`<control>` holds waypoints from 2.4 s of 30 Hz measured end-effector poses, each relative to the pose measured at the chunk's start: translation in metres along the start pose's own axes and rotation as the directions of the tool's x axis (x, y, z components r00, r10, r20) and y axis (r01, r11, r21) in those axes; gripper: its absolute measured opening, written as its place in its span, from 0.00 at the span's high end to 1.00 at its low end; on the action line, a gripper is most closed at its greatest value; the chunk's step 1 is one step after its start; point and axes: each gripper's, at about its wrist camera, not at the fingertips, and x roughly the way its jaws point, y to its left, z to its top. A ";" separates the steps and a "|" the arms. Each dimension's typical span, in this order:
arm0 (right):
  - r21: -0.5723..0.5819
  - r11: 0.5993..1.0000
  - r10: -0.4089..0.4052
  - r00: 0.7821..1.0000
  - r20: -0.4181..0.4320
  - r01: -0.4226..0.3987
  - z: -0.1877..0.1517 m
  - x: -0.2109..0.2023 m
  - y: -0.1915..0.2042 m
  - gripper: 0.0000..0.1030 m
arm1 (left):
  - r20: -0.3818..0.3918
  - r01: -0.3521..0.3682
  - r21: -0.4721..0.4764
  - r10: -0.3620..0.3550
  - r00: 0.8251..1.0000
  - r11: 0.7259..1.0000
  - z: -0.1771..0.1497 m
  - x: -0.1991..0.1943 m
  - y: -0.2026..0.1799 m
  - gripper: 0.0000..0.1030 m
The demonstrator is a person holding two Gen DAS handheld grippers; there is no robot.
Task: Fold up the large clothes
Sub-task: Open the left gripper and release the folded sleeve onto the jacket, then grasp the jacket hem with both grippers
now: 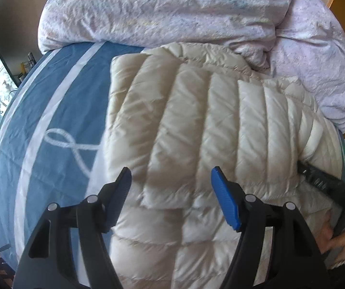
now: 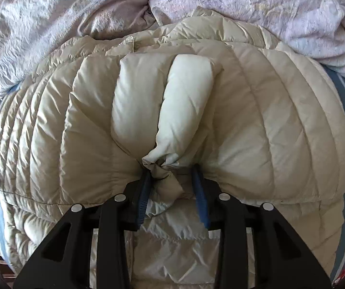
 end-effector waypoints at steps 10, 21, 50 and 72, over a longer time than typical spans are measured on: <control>0.031 0.999 0.039 0.999 -0.002 -0.039 -0.030 -0.065 -0.058 0.20 | -0.047 -0.018 0.011 0.018 0.999 1.000 -0.036 -0.026 0.048 0.30; 0.213 0.973 0.115 0.984 -0.136 -0.085 -0.132 -0.104 -0.183 0.20 | -0.129 0.067 -0.082 -0.077 0.989 0.994 -0.118 -0.049 0.085 0.30; 0.257 0.943 0.277 0.926 -0.257 -0.211 -0.220 -0.110 -0.245 0.43 | -0.162 0.072 -0.084 -0.085 0.983 0.994 -0.208 -0.070 0.067 0.42; 0.166 0.932 0.329 0.944 -0.016 -0.322 -0.169 -0.167 -0.228 0.91 | 0.004 0.070 -0.068 -0.070 0.998 0.995 -0.172 -0.123 0.060 0.96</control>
